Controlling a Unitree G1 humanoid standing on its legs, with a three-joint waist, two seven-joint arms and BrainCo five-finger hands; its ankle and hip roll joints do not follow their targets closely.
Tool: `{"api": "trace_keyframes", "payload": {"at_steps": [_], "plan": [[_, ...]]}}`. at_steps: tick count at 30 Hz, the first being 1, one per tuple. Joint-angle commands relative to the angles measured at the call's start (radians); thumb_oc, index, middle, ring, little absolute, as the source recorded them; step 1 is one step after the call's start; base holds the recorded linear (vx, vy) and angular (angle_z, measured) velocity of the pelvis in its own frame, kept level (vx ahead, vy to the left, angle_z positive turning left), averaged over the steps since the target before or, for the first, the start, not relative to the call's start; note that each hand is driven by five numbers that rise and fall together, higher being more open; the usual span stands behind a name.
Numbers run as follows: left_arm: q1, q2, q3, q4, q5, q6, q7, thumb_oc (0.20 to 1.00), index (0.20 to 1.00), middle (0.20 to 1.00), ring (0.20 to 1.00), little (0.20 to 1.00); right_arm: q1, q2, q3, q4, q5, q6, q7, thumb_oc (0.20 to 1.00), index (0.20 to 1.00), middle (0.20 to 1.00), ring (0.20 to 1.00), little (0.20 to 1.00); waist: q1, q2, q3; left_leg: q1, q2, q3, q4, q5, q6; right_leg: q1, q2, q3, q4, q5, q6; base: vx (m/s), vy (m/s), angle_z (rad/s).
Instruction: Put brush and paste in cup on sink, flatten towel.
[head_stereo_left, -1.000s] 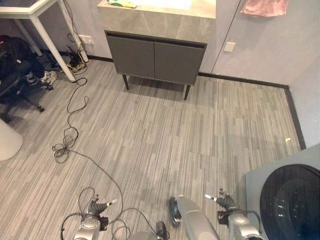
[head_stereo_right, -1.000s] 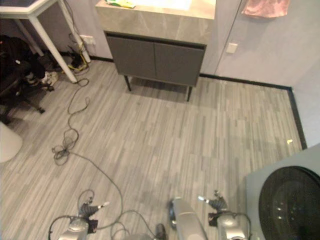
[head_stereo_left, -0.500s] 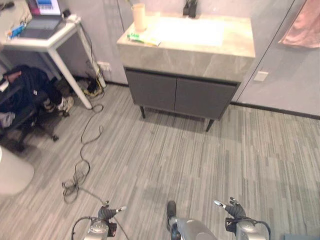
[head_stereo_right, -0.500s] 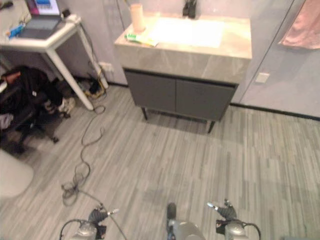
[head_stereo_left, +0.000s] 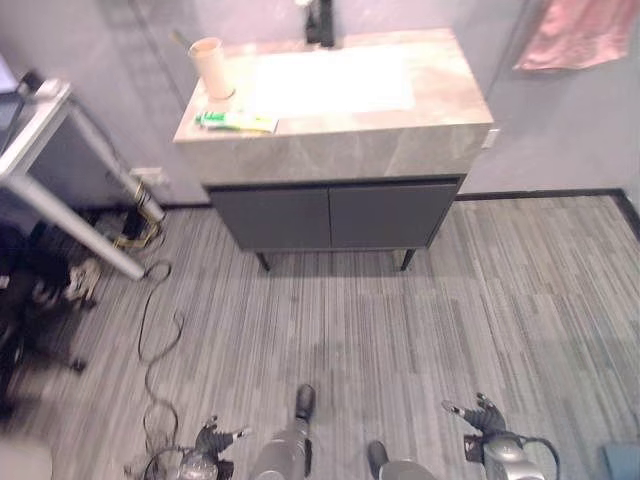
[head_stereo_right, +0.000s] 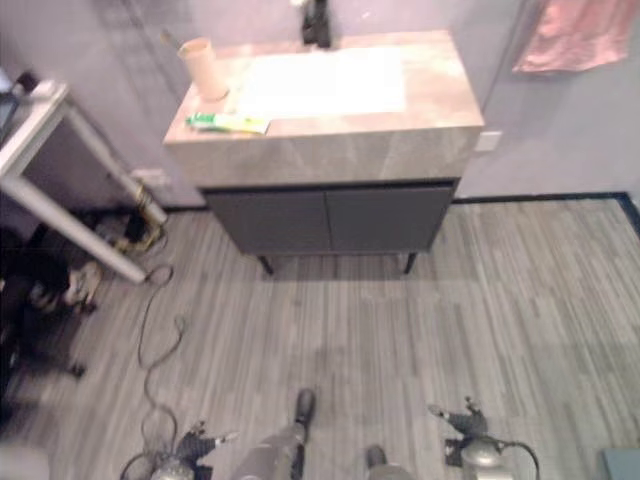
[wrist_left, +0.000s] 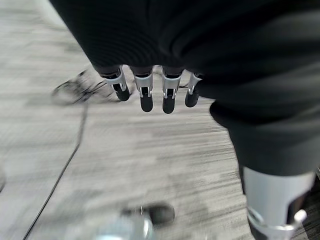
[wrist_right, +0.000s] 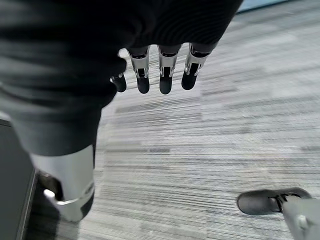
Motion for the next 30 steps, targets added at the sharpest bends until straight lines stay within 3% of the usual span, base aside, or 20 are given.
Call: {"api": "trace_keyframes", "payload": {"at_steps": [1, 5, 7, 8, 11, 13, 14, 15, 16, 18, 19, 20, 22, 24, 25, 26, 30], "plan": [[-0.018, 0.026, -0.02, 0.005, -0.004, -0.007, 0.015, 1.0, 1.0, 1.0, 1.0, 1.0, -0.022, 0.0, -0.012, -0.028, -0.031, -0.01, -0.008, 1.0, 1.0, 1.0, 1.0, 1.0, 0.009, -0.034, -0.007, -0.112, -0.014, 0.058, 0.094, 0.056, 0.042, -0.015, 0.112, -0.012, 0.064, 0.054, 0.002, 0.25, 0.241, -1.22], [-0.01, 0.039, -0.023, -0.015, 0.005, -0.014, 0.013, 1.0, 1.0, 1.0, 1.0, 1.0, -0.023, 0.013, -0.022, -0.044, -0.026, -0.011, -0.002, 1.0, 1.0, 1.0, 1.0, 1.0, 0.006, -0.041, -0.023, -0.107, -0.041, 0.138, 0.158, -0.013, 0.075, -0.008, 0.056, 0.039, 0.107, 0.043, 0.045, 0.24, 0.234, -0.6], [-0.008, 0.05, -0.021, -0.035, 0.003, -0.013, 0.02, 1.0, 1.0, 1.0, 1.0, 1.0, -0.028, 0.016, -0.013, -0.053, -0.034, -0.008, 0.0, 1.0, 1.0, 1.0, 1.0, 1.0, 0.012, -0.038, -0.034, -0.102, -0.043, 0.162, 0.162, -0.028, 0.084, -0.024, 0.049, 0.051, 0.125, 0.053, 0.058, 0.22, 0.199, -0.56], [-0.012, 0.061, -0.012, -0.054, -0.008, -0.016, 0.022, 1.0, 1.0, 1.0, 1.0, 1.0, -0.038, 0.022, -0.012, -0.071, -0.035, -0.007, 0.001, 1.0, 1.0, 1.0, 1.0, 1.0, 0.016, -0.039, -0.045, -0.086, -0.047, 0.184, 0.151, -0.047, 0.094, -0.04, 0.038, 0.046, 0.138, 0.069, 0.081, 0.18, 0.167, -0.33], [-0.014, 0.069, -0.013, -0.064, -0.005, -0.016, 0.022, 1.0, 1.0, 1.0, 1.0, 1.0, -0.037, 0.023, -0.011, -0.092, -0.034, -0.009, 0.004, 1.0, 1.0, 1.0, 1.0, 1.0, 0.014, -0.039, -0.049, -0.077, -0.05, 0.188, 0.144, -0.053, 0.099, -0.049, 0.036, 0.044, 0.16, 0.087, 0.091, 0.12, 0.09, -0.34], [-0.021, 0.082, -0.017, -0.078, 0.008, -0.013, 0.022, 1.0, 1.0, 1.0, 1.0, 1.0, -0.043, 0.023, -0.006, -0.117, -0.037, -0.014, 0.007, 1.0, 1.0, 1.0, 1.0, 1.0, 0.005, -0.031, -0.037, -0.04, -0.045, 0.196, 0.117, -0.064, 0.113, -0.138, 0.042, 0.001, 0.31, 0.157, 0.117, 0.1, 0.069, -0.16], [-0.021, 0.082, -0.017, -0.077, 0.008, -0.013, 0.022, 1.0, 1.0, 1.0, 1.0, 1.0, -0.043, 0.023, -0.006, -0.118, -0.037, -0.013, 0.007, 1.0, 1.0, 1.0, 1.0, 1.0, 0.005, -0.032, -0.038, -0.04, -0.045, 0.196, 0.117, -0.064, 0.113, -0.139, 0.042, 0.001, 0.313, 0.156, 0.117, 0.06, 0.078, -0.08], [-0.026, 0.089, -0.022, -0.081, 0.021, -0.013, 0.025, 1.0, 1.0, 1.0, 1.0, 1.0, -0.048, 0.019, -0.001, -0.141, -0.041, -0.017, 0.01, 1.0, 1.0, 1.0, 1.0, 1.0, -0.014, -0.02, -0.009, 0.0, -0.032, 0.194, 0.086, -0.059, 0.118, -0.212, 0.071, -0.031, 0.419, 0.201, 0.13, 0.07, 0.097, -0.07], [-0.027, 0.089, -0.024, -0.074, 0.026, -0.012, 0.026, 1.0, 1.0, 1.0, 1.0, 1.0, -0.047, 0.019, -0.004, -0.149, -0.04, -0.019, 0.008, 1.0, 1.0, 1.0, 1.0, 1.0, -0.016, -0.013, 0.0, 0.018, -0.027, 0.198, 0.073, -0.064, 0.12, -0.242, 0.066, -0.07, 0.436, 0.203, 0.122, 0.11, 0.143, -0.03], [-0.028, 0.078, -0.023, -0.052, 0.029, -0.012, 0.027, 1.0, 1.0, 1.0, 1.0, 1.0, -0.053, 0.019, 0.0, -0.157, -0.049, -0.019, 0.003, 1.0, 1.0, 1.0, 1.0, 1.0, -0.018, 0.0, 0.01, 0.063, -0.012, 0.214, 0.039, -0.073, 0.115, -0.305, 0.025, -0.166, 0.364, 0.148, 0.092, 0.13, 0.076, -0.21], [-0.028, 0.078, -0.023, -0.051, 0.029, -0.013, 0.027, 1.0, 1.0, 1.0, 1.0, 1.0, -0.052, 0.019, 0.0, -0.157, -0.05, -0.019, 0.003, 1.0, 1.0, 1.0, 1.0, 1.0, -0.021, -0.001, 0.013, 0.068, -0.013, 0.211, 0.037, -0.074, 0.115, -0.299, 0.024, -0.168, 0.365, 0.145, 0.092, 0.24, -0.051, -0.39], [-0.034, 0.064, -0.021, -0.02, 0.024, -0.014, 0.027, 1.0, 1.0, 1.0, 1.0, 1.0, -0.062, 0.015, 0.004, -0.156, -0.052, -0.019, 0.0, 1.0, 1.0, 1.0, 1.0, 1.0, -0.02, -0.004, 0.02, 0.1, -0.006, 0.219, 0.022, -0.087, 0.105, -0.343, -0.018, -0.208, 0.219, 0.167, 0.085, 0.26, -0.1, -0.32], [-0.036, 0.053, -0.018, -0.005, 0.022, -0.012, 0.028, 1.0, 1.0, 1.0, 1.0, 1.0, -0.063, 0.013, 0.007, -0.171, -0.065, -0.014, -0.001, 1.0, 1.0, 1.0, 1.0, 1.0, -0.036, -0.013, 0.033, 0.144, -0.006, 0.212, 0.016, -0.113, 0.094, -0.382, -0.049, -0.209, 0.106, 0.232, 0.1, 0.27, -0.12, -0.13], [-0.035, 0.053, -0.017, -0.002, 0.024, -0.01, 0.026, 1.0, 1.0, 1.0, 1.0, 1.0, -0.054, 0.01, 0.007, -0.186, -0.08, -0.009, -0.001, 1.0, 1.0, 1.0, 1.0, 1.0, -0.046, -0.018, 0.037, 0.167, -0.001, 0.205, 0.015, -0.125, 0.087, -0.382, -0.056, -0.208, 0.087, 0.249, 0.109, 0.2, -0.16, -0.18], [-0.038, 0.053, -0.028, 0.004, 0.048, -0.004, 0.021, 1.0, 1.0, 1.0, 1.0, 1.0, -0.041, 0.004, 0.01, -0.186, -0.086, -0.009, 0.003, 1.0, 1.0, 1.0, 1.0, 1.0, -0.061, -0.033, 0.027, 0.18, 0.001, 0.183, 0.016, -0.134, 0.08, -0.352, -0.03, -0.146, 0.082, 0.252, 0.112, 0.21, -0.205, 0.08], [-0.038, 0.053, -0.028, 0.004, 0.048, -0.004, 0.021, 1.0, 1.0, 1.0, 1.0, 1.0, -0.041, 0.004, 0.01, -0.186, -0.086, -0.009, 0.003, 1.0, 1.0, 1.0, 1.0, 1.0, -0.061, -0.032, 0.029, 0.182, 0.001, 0.183, 0.016, -0.134, 0.08, -0.349, -0.029, -0.147, 0.081, 0.252, 0.112, 0.28, -0.301, 0.47], [-0.038, 0.036, -0.02, -0.008, 0.02, -0.005, 0.021, 1.0, 1.0, 1.0, 1.0, 1.0, -0.028, -0.024, 0.009, -0.185, -0.088, -0.012, 0.003, 1.0, 1.0, 1.0, 1.0, 1.0, -0.054, -0.038, 0.002, 0.173, 0.025, 0.149, 0.065, -0.151, 0.06, -0.309, -0.008, -0.164, 0.056, 0.236, 0.074, 0.17, -0.275, 0.64]]}}
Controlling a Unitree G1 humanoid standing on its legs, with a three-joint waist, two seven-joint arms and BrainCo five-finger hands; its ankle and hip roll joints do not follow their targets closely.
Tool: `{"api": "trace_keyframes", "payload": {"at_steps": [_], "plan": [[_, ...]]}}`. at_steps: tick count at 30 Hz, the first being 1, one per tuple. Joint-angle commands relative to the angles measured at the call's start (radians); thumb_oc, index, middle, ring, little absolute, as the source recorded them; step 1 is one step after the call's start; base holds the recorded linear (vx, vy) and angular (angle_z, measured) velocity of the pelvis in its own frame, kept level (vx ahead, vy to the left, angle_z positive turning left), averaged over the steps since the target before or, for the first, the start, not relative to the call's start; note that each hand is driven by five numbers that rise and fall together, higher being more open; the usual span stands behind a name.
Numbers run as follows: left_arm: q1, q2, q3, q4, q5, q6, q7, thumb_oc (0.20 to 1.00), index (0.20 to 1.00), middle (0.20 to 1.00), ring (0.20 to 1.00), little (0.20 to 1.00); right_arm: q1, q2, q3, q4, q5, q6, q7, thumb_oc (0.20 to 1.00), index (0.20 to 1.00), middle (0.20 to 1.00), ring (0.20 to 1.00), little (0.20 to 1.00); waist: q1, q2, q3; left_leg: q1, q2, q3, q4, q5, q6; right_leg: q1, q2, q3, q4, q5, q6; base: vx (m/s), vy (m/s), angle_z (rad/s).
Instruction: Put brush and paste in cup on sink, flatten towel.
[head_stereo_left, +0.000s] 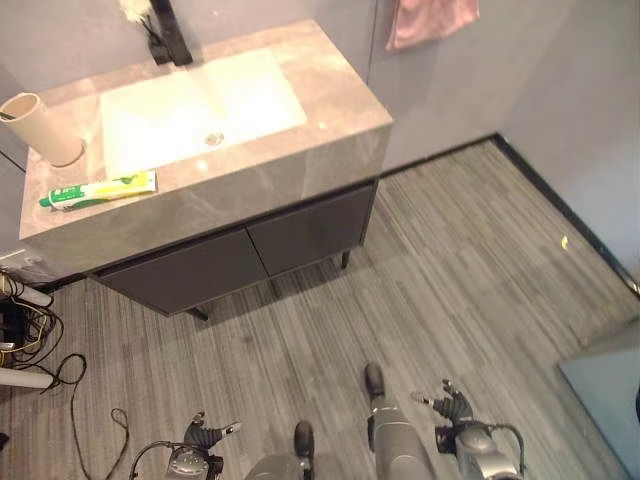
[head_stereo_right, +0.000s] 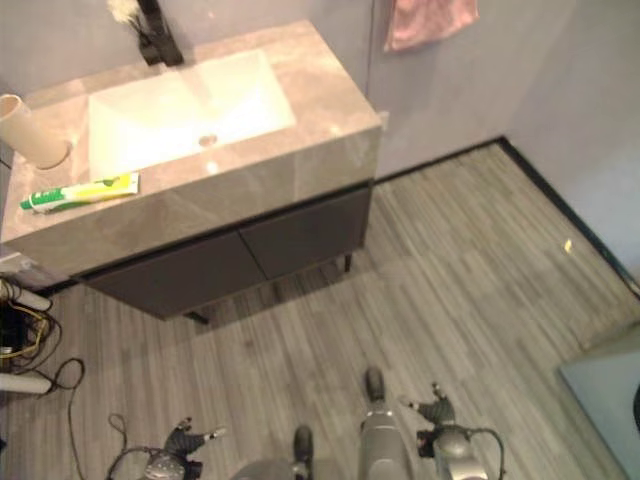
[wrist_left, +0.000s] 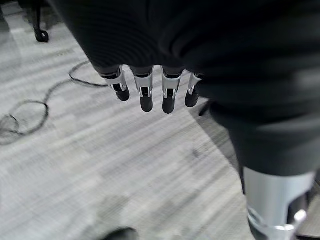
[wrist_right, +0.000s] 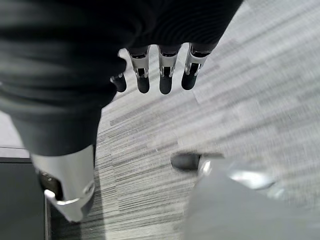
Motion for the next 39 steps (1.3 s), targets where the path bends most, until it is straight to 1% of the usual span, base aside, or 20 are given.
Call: {"api": "trace_keyframes", "payload": {"at_steps": [1, 3, 6, 7, 10, 11, 13, 16, 17, 20, 22, 26, 28, 32, 34, 35, 36, 37, 38, 39], "plan": [[-0.026, 0.019, 0.0, -0.016, -0.009, -0.001, 0.015, 1.0, 1.0, 1.0, 1.0, 1.0, -0.063, -0.088, 0.009, -0.037, -0.036, -0.02, -0.005, 1.0, 1.0, 1.0, 1.0, 1.0, -0.011, 0.029, -0.01, -0.04, 0.002, -0.018, 0.115, 0.021, -0.055, 0.054, 0.053, -0.002, -0.021, -0.022, 0.019, 0.11, -0.239, 0.22], [-0.026, 0.018, 0.0, -0.017, -0.009, -0.001, 0.015, 1.0, 1.0, 1.0, 1.0, 1.0, -0.064, -0.088, 0.009, -0.036, -0.036, -0.02, -0.005, 1.0, 1.0, 1.0, 1.0, 1.0, -0.013, 0.03, -0.01, -0.042, 0.002, -0.019, 0.118, 0.02, -0.056, 0.054, 0.053, -0.004, -0.021, -0.022, 0.019, 0.09, -0.177, 0.29], [-0.036, 0.011, -0.011, -0.027, -0.015, 0.0, 0.017, 1.0, 1.0, 1.0, 1.0, 1.0, -0.066, -0.105, 0.005, -0.035, -0.047, -0.017, -0.017, 1.0, 1.0, 1.0, 1.0, 1.0, -0.016, 0.026, -0.003, -0.097, 0.004, 0.022, 0.252, 0.043, -0.073, 0.092, 0.046, -0.037, -0.026, -0.038, 0.004, 0.09, -0.173, 0.38], [-0.041, 0.013, -0.016, -0.039, -0.015, 0.0, 0.013, 1.0, 1.0, 1.0, 1.0, 1.0, -0.064, -0.107, -0.002, -0.039, -0.039, -0.016, -0.021, 1.0, 1.0, 1.0, 1.0, 1.0, -0.02, 0.021, 0.007, -0.138, 0.008, 0.08, 0.339, 0.058, -0.081, 0.105, 0.039, -0.056, -0.019, -0.05, -0.005, 0.07, -0.129, 0.45], [-0.046, 0.015, -0.016, -0.042, -0.016, 0.001, 0.018, 1.0, 1.0, 1.0, 1.0, 1.0, -0.063, -0.104, 0.003, -0.04, -0.041, -0.014, -0.022, 1.0, 1.0, 1.0, 1.0, 1.0, -0.02, 0.017, 0.013, -0.164, 0.017, 0.123, 0.383, 0.073, -0.084, 0.115, 0.038, -0.074, -0.013, -0.063, -0.013, 0.06, -0.082, 0.29], [-0.049, 0.017, -0.017, -0.045, -0.018, 0.001, 0.02, 1.0, 1.0, 1.0, 1.0, 1.0, -0.065, -0.104, 0.007, -0.041, -0.046, -0.01, -0.023, 1.0, 1.0, 1.0, 1.0, 1.0, -0.015, 0.017, 0.015, -0.182, 0.019, 0.131, 0.366, 0.075, -0.081, 0.12, 0.038, -0.078, -0.012, -0.071, -0.013, 0.14, -0.014, 0.23], [-0.055, 0.015, -0.019, -0.028, -0.014, 0.007, 0.031, 1.0, 1.0, 1.0, 1.0, 1.0, -0.064, -0.097, 0.018, -0.03, -0.063, 0.0, -0.026, 1.0, 1.0, 1.0, 1.0, 1.0, -0.016, 0.015, 0.005, -0.219, 0.086, 0.172, 0.226, 0.082, -0.068, 0.134, 0.02, -0.093, -0.011, -0.097, -0.002, 0.2, 0.077, 0.29], [-0.057, 0.017, -0.023, -0.03, -0.009, 0.009, 0.039, 1.0, 1.0, 1.0, 1.0, 1.0, -0.066, -0.1, 0.033, -0.027, -0.089, 0.008, -0.028, 1.0, 1.0, 1.0, 1.0, 1.0, -0.007, 0.021, 0.004, -0.232, 0.133, 0.152, 0.13, 0.151, -0.086, 0.152, 0.017, -0.098, -0.003, -0.123, 0.002, 0.2, 0.12, 0.21], [-0.064, 0.018, -0.027, -0.031, -0.014, 0.009, 0.05, 1.0, 1.0, 1.0, 1.0, 1.0, -0.074, -0.108, 0.042, -0.029, -0.102, 0.008, -0.036, 1.0, 1.0, 1.0, 1.0, 1.0, 0.002, 0.033, 0.009, -0.266, 0.193, 0.119, 0.065, 0.231, -0.114, 0.17, 0.011, -0.089, 0.013, -0.149, 0.01, 0.23, 0.202, 0.12], [-0.07, 0.026, -0.029, -0.037, -0.009, 0.013, 0.058, 1.0, 1.0, 1.0, 1.0, 1.0, -0.071, -0.113, 0.035, -0.042, -0.113, 0.011, -0.042, 1.0, 1.0, 1.0, 1.0, 1.0, 0.001, 0.048, 0.012, -0.265, 0.245, 0.131, 0.022, 0.287, -0.14, 0.205, -0.011, -0.076, 0.037, -0.182, 0.025, 0.23, 0.25, -0.18], [-0.07, 0.028, -0.025, -0.051, -0.023, 0.006, 0.066, 1.0, 1.0, 1.0, 1.0, 1.0, -0.061, -0.105, 0.013, -0.058, -0.118, 0.01, -0.062, 1.0, 1.0, 1.0, 1.0, 1.0, 0.0, 0.056, 0.003, -0.253, 0.235, 0.146, 0.05, 0.252, -0.135, 0.215, -0.044, -0.069, 0.056, -0.191, 0.044, 0.22, 0.363, -0.15], [-0.053, 0.028, -0.013, -0.059, -0.053, -0.006, 0.068, 1.0, 1.0, 1.0, 1.0, 1.0, -0.059, -0.085, -0.011, -0.07, -0.115, 0.01, -0.09, 1.0, 1.0, 1.0, 1.0, 1.0, 0.004, 0.046, -0.004, -0.278, 0.162, 0.139, 0.155, 0.167, -0.11, 0.234, -0.116, -0.05, 0.055, -0.144, 0.076, 0.19, 0.345, -0.07], [-0.019, 0.045, -0.007, -0.086, -0.041, -0.012, 0.06, 1.0, 1.0, 1.0, 1.0, 1.0, -0.055, -0.057, -0.025, -0.092, -0.098, 0.005, -0.086, 1.0, 1.0, 1.0, 1.0, 1.0, 0.013, 0.032, -0.006, -0.279, 0.093, 0.185, 0.23, 0.082, -0.067, 0.224, -0.202, -0.025, 0.071, -0.026, 0.097, 0.19, 0.489, -0.08], [0.001, 0.068, -0.006, -0.122, -0.008, -0.006, 0.053, 1.0, 1.0, 1.0, 1.0, 1.0, -0.07, -0.05, -0.012, -0.132, -0.11, 0.01, -0.08, 1.0, 1.0, 1.0, 1.0, 1.0, 0.026, 0.043, -0.006, -0.261, 0.042, 0.199, 0.209, 0.057, -0.027, 0.171, -0.229, -0.043, 0.122, 0.036, 0.074, 0.11, 0.419, -0.16], [0.006, 0.071, -0.007, -0.126, -0.004, -0.007, 0.051, 1.0, 1.0, 1.0, 1.0, 1.0, -0.078, -0.046, -0.014, -0.131, -0.091, 0.005, -0.078, 1.0, 1.0, 1.0, 1.0, 1.0, 0.024, 0.047, -0.005, -0.248, 0.029, 0.198, 0.195, 0.052, -0.02, 0.171, -0.203, -0.043, 0.144, 0.013, 0.068, 0.08, 0.234, -0.15], [0.001, 0.067, 0.007, -0.106, -0.055, -0.004, 0.025, 1.0, 1.0, 1.0, 1.0, 1.0, -0.084, -0.013, -0.031, -0.124, 0.034, -0.019, -0.063, 1.0, 1.0, 1.0, 1.0, 1.0, 0.014, 0.049, -0.013, -0.217, -0.005, 0.182, 0.14, 0.065, -0.006, 0.145, -0.089, -0.002, 0.158, -0.059, 0.053, 0.15, 0.42, -0.1], [-0.002, 0.075, 0.003, -0.107, -0.035, -0.003, 0.016, 1.0, 1.0, 1.0, 1.0, 1.0, -0.087, -0.017, -0.025, -0.123, 0.028, -0.02, -0.056, 1.0, 1.0, 1.0, 1.0, 1.0, 0.014, 0.053, -0.019, -0.203, -0.007, 0.182, 0.117, 0.07, -0.005, 0.135, -0.05, -0.002, 0.149, -0.086, 0.046, 0.12, 0.294, 0.03], [-0.002, 0.075, 0.003, -0.107, -0.035, -0.003, 0.016, 1.0, 1.0, 1.0, 1.0, 1.0, -0.087, -0.018, -0.025, -0.123, 0.028, -0.02, -0.056, 1.0, 1.0, 1.0, 1.0, 1.0, 0.013, 0.052, -0.017, -0.199, -0.008, 0.182, 0.116, 0.07, -0.005, 0.137, -0.051, -0.002, 0.151, -0.089, 0.046, 0.13, 0.172, 0.1], [-0.011, 0.095, -0.008, -0.099, 0.005, 0.004, 0.001, 1.0, 1.0, 1.0, 1.0, 1.0, -0.094, -0.031, -0.01, -0.143, 0.025, -0.026, -0.045, 1.0, 1.0, 1.0, 1.0, 1.0, 0.005, 0.053, -0.017, -0.168, -0.021, 0.163, 0.093, 0.073, -0.004, 0.11, 0.027, 0.025, 0.142, -0.116, 0.03, 0.13, 0.12, 0.13], [-0.011, 0.099, -0.01, -0.098, 0.018, 0.007, 0.002, 1.0, 1.0, 1.0, 1.0, 1.0, -0.095, -0.032, -0.009, -0.15, 0.034, -0.026, -0.042, 1.0, 1.0, 1.0, 1.0, 1.0, 0.001, 0.048, -0.013, -0.153, -0.028, 0.158, 0.088, 0.073, -0.003, 0.109, 0.049, 0.031, 0.129, -0.113, 0.025, 0.17, 0.149, 0.11]]}}
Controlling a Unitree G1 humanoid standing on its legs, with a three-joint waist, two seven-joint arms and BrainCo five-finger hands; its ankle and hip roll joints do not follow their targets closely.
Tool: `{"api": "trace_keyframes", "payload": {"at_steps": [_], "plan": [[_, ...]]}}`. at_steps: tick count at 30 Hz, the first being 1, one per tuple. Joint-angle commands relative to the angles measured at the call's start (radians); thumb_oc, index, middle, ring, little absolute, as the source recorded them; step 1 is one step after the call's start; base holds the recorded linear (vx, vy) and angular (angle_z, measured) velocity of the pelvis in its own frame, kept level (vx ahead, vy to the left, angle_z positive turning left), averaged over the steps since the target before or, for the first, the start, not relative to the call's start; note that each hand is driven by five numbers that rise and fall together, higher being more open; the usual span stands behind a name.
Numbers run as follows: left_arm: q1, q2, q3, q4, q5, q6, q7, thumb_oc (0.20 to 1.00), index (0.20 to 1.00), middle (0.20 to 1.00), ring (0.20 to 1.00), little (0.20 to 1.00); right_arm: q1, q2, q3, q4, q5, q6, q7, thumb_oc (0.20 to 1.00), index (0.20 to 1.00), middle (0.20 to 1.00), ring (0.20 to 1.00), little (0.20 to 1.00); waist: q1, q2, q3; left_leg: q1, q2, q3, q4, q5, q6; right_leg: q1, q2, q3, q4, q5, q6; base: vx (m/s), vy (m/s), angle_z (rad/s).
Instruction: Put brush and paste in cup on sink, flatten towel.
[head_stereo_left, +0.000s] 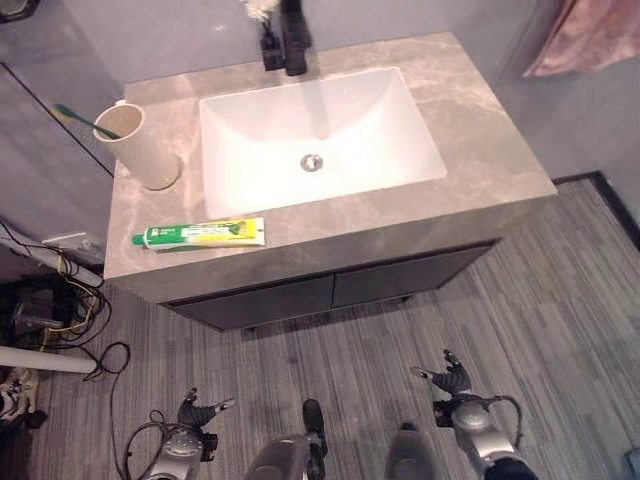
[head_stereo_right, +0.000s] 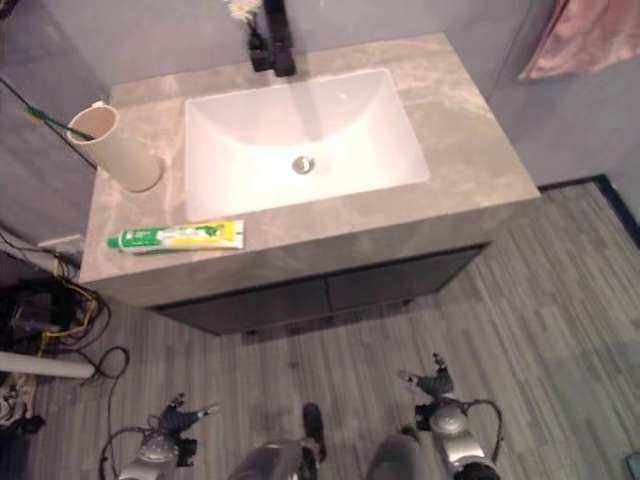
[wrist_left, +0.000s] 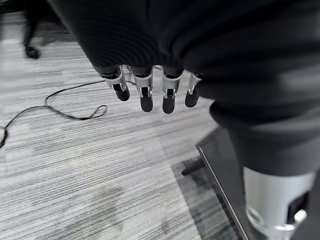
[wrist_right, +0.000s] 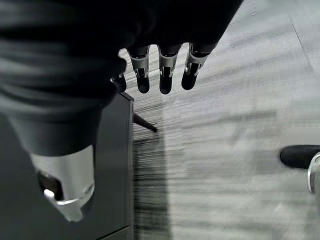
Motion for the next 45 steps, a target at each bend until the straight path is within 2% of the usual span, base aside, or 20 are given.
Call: {"api": "trace_keyframes", "payload": {"at_steps": [1, 2, 3, 5, 8, 15, 17, 18, 20, 22, 24, 25, 28, 31, 33, 36, 37, 41, 43, 45], "plan": [[0.017, 0.035, -0.022, -0.019, 0.083, -0.008, -0.013, 1.0, 1.0, 1.0, 1.0, 1.0, -0.014, -0.067, 0.013, -0.041, 0.025, -0.045, 0.011, 1.0, 1.0, 1.0, 1.0, 1.0, -0.013, 0.004, -0.032, -0.055, 0.015, -0.054, 0.104, -0.018, -0.09, 0.006, 0.077, -0.018, -0.175, 0.148, 0.004, 0.08, 0.053, 0.27], [0.017, 0.035, -0.022, -0.019, 0.083, -0.009, -0.013, 1.0, 1.0, 1.0, 1.0, 1.0, -0.014, -0.067, 0.013, -0.041, 0.024, -0.045, 0.011, 1.0, 1.0, 1.0, 1.0, 1.0, -0.015, 0.004, -0.03, -0.05, 0.015, -0.055, 0.103, -0.019, -0.09, 0.011, 0.077, -0.019, -0.176, 0.147, 0.004, 0.1, 0.041, 0.24], [0.015, 0.037, -0.029, -0.007, 0.109, -0.003, -0.014, 1.0, 1.0, 1.0, 1.0, 1.0, -0.017, -0.076, 0.016, -0.051, 0.011, -0.043, 0.009, 1.0, 1.0, 1.0, 1.0, 1.0, -0.019, 0.0, -0.029, -0.027, 0.012, -0.056, 0.093, -0.019, -0.091, 0.006, 0.08, -0.06, -0.194, 0.156, 0.007, 0.09, 0.015, 0.21], [0.015, 0.029, -0.034, 0.003, 0.116, -0.007, -0.016, 1.0, 1.0, 1.0, 1.0, 1.0, -0.014, -0.077, 0.017, -0.046, 0.011, -0.045, 0.014, 1.0, 1.0, 1.0, 1.0, 1.0, -0.027, -0.006, -0.03, -0.006, 0.01, -0.064, 0.084, -0.02, -0.091, 0.023, 0.099, -0.035, -0.211, 0.159, 0.008, 0.11, -0.025, 0.08], [0.017, 0.01, -0.033, 0.026, 0.111, -0.004, -0.017, 1.0, 1.0, 1.0, 1.0, 1.0, -0.013, -0.077, 0.029, -0.003, -0.002, -0.039, 0.02, 1.0, 1.0, 1.0, 1.0, 1.0, -0.01, -0.017, -0.039, -0.003, 0.012, -0.054, 0.091, -0.024, -0.096, 0.056, 0.091, -0.051, -0.256, 0.167, 0.002, 0.06, -0.07, 0.08], [0.024, -0.015, -0.039, 0.025, 0.101, 0.007, -0.022, 1.0, 1.0, 1.0, 1.0, 1.0, 0.01, -0.109, 0.047, 0.035, -0.081, -0.007, 0.026, 1.0, 1.0, 1.0, 1.0, 1.0, -0.004, -0.016, -0.044, -0.013, 0.025, -0.083, 0.111, -0.025, -0.121, 0.082, 0.092, -0.07, -0.292, 0.161, -0.018, 0.05, -0.116, 0.14], [0.026, -0.017, -0.041, 0.012, 0.1, 0.007, -0.019, 1.0, 1.0, 1.0, 1.0, 1.0, 0.018, -0.125, 0.038, 0.024, -0.087, -0.006, 0.021, 1.0, 1.0, 1.0, 1.0, 1.0, -0.005, -0.013, -0.029, -0.049, 0.019, -0.092, 0.187, -0.021, -0.143, 0.087, 0.085, -0.082, -0.302, 0.163, -0.026, 0.01, -0.155, 0.13], [0.026, -0.017, -0.041, 0.011, 0.1, 0.007, -0.019, 1.0, 1.0, 1.0, 1.0, 1.0, 0.018, -0.125, 0.038, 0.024, -0.087, -0.006, 0.021, 1.0, 1.0, 1.0, 1.0, 1.0, -0.006, -0.012, -0.03, -0.053, 0.02, -0.093, 0.191, -0.023, -0.143, 0.085, 0.085, -0.083, -0.302, 0.163, -0.026, -0.06, -0.145, 0.21], [0.017, -0.02, -0.047, 0.006, 0.093, 0.007, -0.018, 1.0, 1.0, 1.0, 1.0, 1.0, 0.008, -0.137, 0.042, 0.031, -0.093, -0.006, 0.017, 1.0, 1.0, 1.0, 1.0, 1.0, -0.007, -0.009, -0.009, -0.12, 0.015, -0.09, 0.304, -0.007, -0.175, 0.081, 0.07, -0.1, -0.303, 0.166, -0.031, -0.06, -0.118, 0.62], [0.009, -0.016, -0.061, 0.0, 0.103, 0.004, -0.018, 1.0, 1.0, 1.0, 1.0, 1.0, 0.006, -0.144, 0.048, 0.04, -0.106, -0.002, 0.017, 1.0, 1.0, 1.0, 1.0, 1.0, -0.009, -0.01, -0.004, -0.137, 0.035, -0.075, 0.33, 0.005, -0.181, 0.09, 0.06, -0.11, -0.307, 0.163, -0.033, 0.0, -0.066, 0.45], [0.001, -0.013, -0.064, -0.003, 0.11, 0.009, -0.015, 1.0, 1.0, 1.0, 1.0, 1.0, 0.006, -0.144, 0.047, 0.044, -0.108, 0.004, 0.013, 1.0, 1.0, 1.0, 1.0, 1.0, -0.018, -0.012, -0.007, -0.149, 0.092, -0.034, 0.286, 0.012, -0.172, 0.097, 0.045, -0.12, -0.312, 0.16, -0.03, 0.02, 0.026, 0.16], [0.001, -0.011, -0.066, -0.003, 0.116, 0.01, -0.013, 1.0, 1.0, 1.0, 1.0, 1.0, 0.005, -0.143, 0.048, 0.048, -0.109, 0.006, 0.012, 1.0, 1.0, 1.0, 1.0, 1.0, -0.017, -0.015, -0.011, -0.148, 0.101, -0.037, 0.266, 0.007, -0.168, 0.101, 0.04, -0.12, -0.314, 0.157, -0.029, 0.07, 0.067, 0.28], [0.007, -0.007, -0.068, -0.004, 0.117, 0.011, 0.0, 1.0, 1.0, 1.0, 1.0, 1.0, -0.006, -0.147, 0.073, 0.062, -0.139, 0.011, 0.008, 1.0, 1.0, 1.0, 1.0, 1.0, -0.006, -0.008, -0.018, -0.145, 0.14, -0.123, 0.158, 0.072, -0.183, 0.109, 0.042, -0.106, -0.312, 0.143, -0.024, 0.1, 0.095, 0.1], [0.013, -0.006, -0.066, -0.014, 0.108, 0.008, 0.01, 1.0, 1.0, 1.0, 1.0, 1.0, -0.013, -0.152, 0.068, 0.057, -0.128, 0.01, 0.006, 1.0, 1.0, 1.0, 1.0, 1.0, -0.002, 0.011, -0.014, -0.14, 0.165, -0.195, 0.103, 0.115, -0.2, 0.11, 0.04, -0.076, -0.304, 0.131, -0.015, 0.08, 0.157, -0.17], [0.008, -0.002, -0.076, -0.018, 0.121, 0.009, 0.004, 1.0, 1.0, 1.0, 1.0, 1.0, -0.011, -0.15, 0.059, 0.061, -0.121, 0.012, 0.011, 1.0, 1.0, 1.0, 1.0, 1.0, -0.012, 0.027, -0.017, -0.11, 0.174, -0.157, 0.064, 0.113, -0.205, 0.109, 0.031, -0.071, -0.302, 0.129, -0.009, 0.05, 0.219, -0.27], [0.011, 0.008, -0.093, -0.039, 0.163, 0.008, 0.006, 1.0, 1.0, 1.0, 1.0, 1.0, -0.011, -0.138, 0.052, 0.067, -0.111, 0.017, 0.014, 1.0, 1.0, 1.0, 1.0, 1.0, -0.015, 0.045, -0.026, -0.087, 0.16, -0.16, 0.033, 0.102, -0.2, 0.105, 0.017, -0.061, -0.308, 0.134, 0.003, 0.06, 0.2, -0.24], [0.026, 0.029, -0.096, -0.098, 0.173, 0.006, 0.007, 1.0, 1.0, 1.0, 1.0, 1.0, -0.015, -0.126, 0.053, 0.075, -0.115, 0.022, 0.014, 1.0, 1.0, 1.0, 1.0, 1.0, -0.009, 0.051, -0.032, -0.071, 0.151, -0.14, 0.016, 0.098, -0.196, 0.104, 0.003, -0.051, -0.314, 0.141, 0.011, 0.1, 0.297, -0.27], [0.07, 0.071, -0.072, -0.189, 0.121, -0.01, -0.018, 1.0, 1.0, 1.0, 1.0, 1.0, -0.046, -0.103, 0.08, 0.142, -0.141, 0.043, 0.024, 1.0, 1.0, 1.0, 1.0, 1.0, 0.026, 0.047, -0.041, -0.055, 0.133, -0.135, -0.031, 0.103, -0.184, 0.1, -0.023, -0.05, -0.331, 0.159, 0.029, 0.03, 0.148, -0.34], [0.074, 0.099, -0.089, -0.2, 0.161, -0.016, -0.007, 1.0, 1.0, 1.0, 1.0, 1.0, -0.099, -0.096, 0.125, 0.23, -0.208, 0.048, 0.017, 1.0, 1.0, 1.0, 1.0, 1.0, 0.054, 0.041, -0.043, -0.065, 0.128, -0.154, -0.049, 0.113, -0.19, 0.096, -0.033, -0.074, -0.345, 0.167, 0.034, -0.04, 0.043, 0.06], [0.078, 0.105, -0.1, -0.178, 0.194, -0.012, 0.002, 1.0, 1.0, 1.0, 1.0, 1.0, -0.121, -0.092, 0.138, 0.279, -0.227, 0.052, 0.01, 1.0, 1.0, 1.0, 1.0, 1.0, 0.061, 0.038, -0.045, -0.067, 0.127, -0.162, -0.054, 0.115, -0.192, 0.098, -0.036, -0.087, -0.352, 0.169, 0.035, -0.02, -0.01, 0.22]]}}
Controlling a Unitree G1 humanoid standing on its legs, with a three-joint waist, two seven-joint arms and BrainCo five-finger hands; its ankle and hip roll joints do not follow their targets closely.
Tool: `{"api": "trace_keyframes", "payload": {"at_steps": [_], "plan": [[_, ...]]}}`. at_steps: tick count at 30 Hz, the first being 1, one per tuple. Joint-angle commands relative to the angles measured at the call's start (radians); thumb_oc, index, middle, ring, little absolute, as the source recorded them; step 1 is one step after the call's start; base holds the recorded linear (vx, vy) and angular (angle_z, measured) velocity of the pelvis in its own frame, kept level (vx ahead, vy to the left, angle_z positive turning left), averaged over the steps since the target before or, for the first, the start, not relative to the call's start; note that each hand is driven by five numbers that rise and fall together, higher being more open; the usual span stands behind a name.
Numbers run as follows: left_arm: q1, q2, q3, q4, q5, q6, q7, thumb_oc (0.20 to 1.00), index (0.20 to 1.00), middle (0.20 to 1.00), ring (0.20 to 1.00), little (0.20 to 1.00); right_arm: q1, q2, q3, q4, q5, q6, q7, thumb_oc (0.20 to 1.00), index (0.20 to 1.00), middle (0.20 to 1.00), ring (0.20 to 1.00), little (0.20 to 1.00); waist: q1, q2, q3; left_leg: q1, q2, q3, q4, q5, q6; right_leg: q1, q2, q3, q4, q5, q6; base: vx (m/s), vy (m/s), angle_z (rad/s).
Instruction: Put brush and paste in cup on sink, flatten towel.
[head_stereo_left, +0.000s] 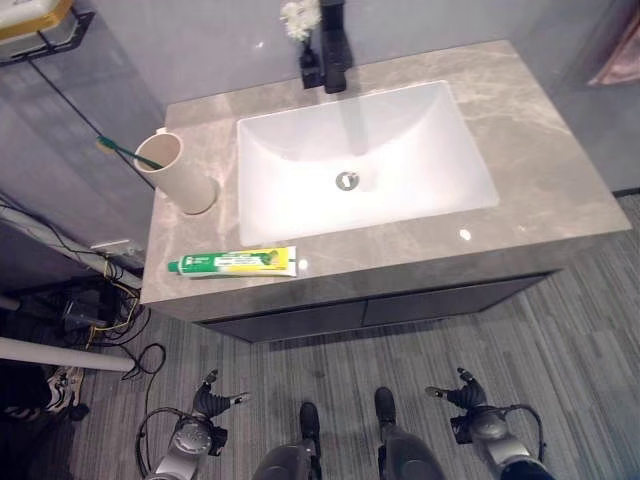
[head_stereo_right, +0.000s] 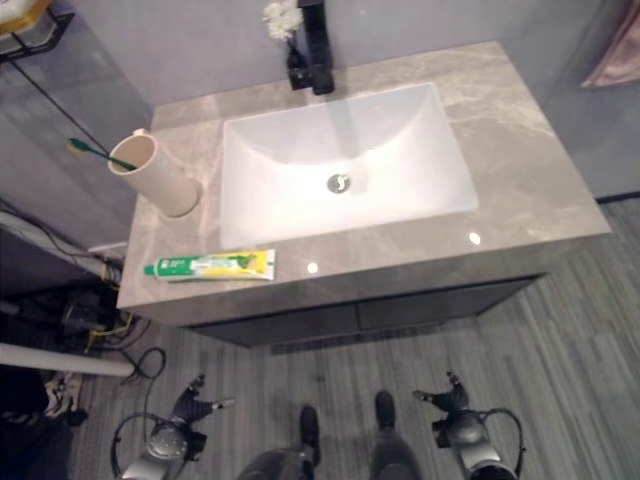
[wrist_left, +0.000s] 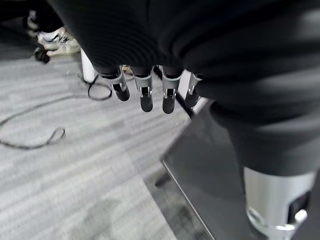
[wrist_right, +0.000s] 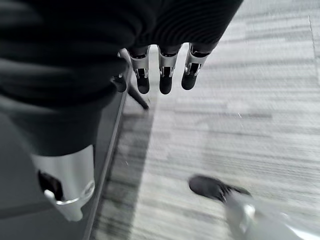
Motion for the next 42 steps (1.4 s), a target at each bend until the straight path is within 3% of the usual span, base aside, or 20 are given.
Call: {"api": "trace_keyframes", "payload": {"at_steps": [1, 6, 7, 11, 12, 16, 19, 24, 29, 35, 42], "plan": [[0.033, 0.054, -0.032, 0.057, 0.084, -0.014, 0.031, 1.0, 1.0, 1.0, 1.0, 1.0, -0.074, -0.004, 0.035, 0.097, -0.074, -0.003, -0.021, 1.0, 1.0, 1.0, 1.0, 1.0, 0.041, -0.035, -0.066, -0.079, 0.042, -0.052, 0.006, 0.063, -0.067, 0.026, -0.049, -0.013, 0.103, -0.107, 0.082, -0.02, -0.032, 0.27], [0.09, 0.095, -0.03, -0.037, 0.115, -0.029, 0.03, 1.0, 1.0, 1.0, 1.0, 1.0, -0.122, -0.019, 0.033, 0.236, -0.124, 0.008, -0.04, 1.0, 1.0, 1.0, 1.0, 1.0, 0.079, -0.029, -0.06, -0.095, 0.041, -0.091, 0.005, 0.077, -0.078, 0.04, -0.051, -0.064, 0.089, -0.104, 0.082, -0.02, -0.05, 0.37], [0.149, 0.159, -0.029, -0.185, 0.143, -0.048, 0.012, 1.0, 1.0, 1.0, 1.0, 1.0, -0.122, -0.028, 0.026, 0.284, -0.156, 0.019, -0.035, 1.0, 1.0, 1.0, 1.0, 1.0, 0.1, -0.019, -0.057, -0.105, 0.039, -0.113, 0.005, 0.085, -0.084, 0.048, -0.052, -0.089, 0.082, -0.104, 0.084, -0.01, -0.053, 0.46], [0.213, 0.317, -0.002, -0.402, 0.177, -0.096, -0.033, 1.0, 1.0, 1.0, 1.0, 1.0, -0.109, -0.068, -0.01, 0.327, -0.179, 0.019, -0.03, 1.0, 1.0, 1.0, 1.0, 1.0, 0.113, 0.002, -0.056, -0.119, 0.035, -0.138, 0.005, 0.095, -0.095, 0.063, -0.053, -0.121, 0.062, -0.098, 0.087, -0.01, -0.047, 0.47], [0.261, 0.371, 0.085, -0.506, 0.07, -0.11, -0.07, 1.0, 1.0, 1.0, 1.0, 1.0, -0.097, -0.083, -0.031, 0.333, -0.183, 0.03, -0.022, 1.0, 1.0, 1.0, 1.0, 1.0, 0.118, 0.015, -0.06, -0.128, 0.034, -0.149, 0.005, 0.103, -0.1, 0.068, -0.052, -0.133, 0.047, -0.093, 0.088, -0.01, -0.033, 0.41], [0.302, 0.443, 0.2, -0.651, 0.01, -0.119, -0.067, 1.0, 1.0, 1.0, 1.0, 1.0, -0.081, -0.083, -0.053, 0.325, -0.167, 0.035, -0.015, 1.0, 1.0, 1.0, 1.0, 1.0, 0.117, 0.023, -0.067, -0.137, 0.033, -0.157, 0.005, 0.107, -0.104, 0.075, -0.051, -0.146, 0.032, -0.089, 0.089, 0.0, -0.023, 0.19], [0.344, 0.523, 0.419, -0.806, -0.057, -0.154, -0.024, 1.0, 1.0, 1.0, 1.0, 1.0, -0.046, -0.086, -0.068, 0.291, -0.151, 0.037, 0.007, 1.0, 1.0, 1.0, 1.0, 1.0, 0.119, 0.026, -0.076, -0.14, 0.035, -0.157, 0.005, 0.108, -0.11, 0.078, -0.047, -0.142, 0.014, -0.082, 0.089, 0.01, -0.019, 0.04], [0.274, 0.593, 0.527, -0.899, -0.073, -0.177, -0.016, 1.0, 1.0, 1.0, 1.0, 1.0, -0.012, -0.07, -0.082, 0.31, -0.16, 0.057, 0.031, 1.0, 1.0, 1.0, 1.0, 1.0, 0.097, 0.019, -0.089, -0.141, 0.047, -0.124, 0.005, 0.096, -0.113, 0.066, -0.047, -0.114, 0.0, -0.074, 0.093, 0.01, -0.01, -0.05], [0.204, 0.647, 0.496, -0.973, -0.101, -0.182, -0.06, 1.0, 1.0, 1.0, 1.0, 1.0, -0.005, -0.063, -0.095, 0.331, -0.156, 0.071, 0.046, 1.0, 1.0, 1.0, 1.0, 1.0, 0.07, 0.021, -0.087, -0.14, 0.053, -0.099, 0.005, 0.084, -0.11, 0.043, -0.049, -0.086, -0.001, -0.064, 0.098, 0.0, 0.027, -0.18], [0.155, 0.791, 0.45, -1.004, -0.085, -0.172, -0.136, 1.0, 1.0, 1.0, 1.0, 1.0, 0.03, -0.049, -0.109, 0.319, -0.132, 0.064, 0.057, 1.0, 1.0, 1.0, 1.0, 1.0, 0.028, 0.015, -0.069, -0.129, 0.069, -0.055, 0.005, 0.07, -0.107, 0.022, -0.049, -0.046, -0.001, -0.054, 0.102, 0.0, 0.032, -0.28], [0.157, 0.858, 0.43, -0.99, -0.063, -0.166, -0.16, 1.0, 1.0, 1.0, 1.0, 1.0, 0.033, -0.035, -0.119, 0.322, -0.105, 0.06, 0.055, 1.0, 1.0, 1.0, 1.0, 1.0, 0.007, 0.001, -0.051, -0.131, 0.077, -0.017, 0.005, 0.065, -0.102, -0.013, -0.049, -0.012, -0.001, -0.038, 0.107, -0.03, 0.021, -0.17]]}}
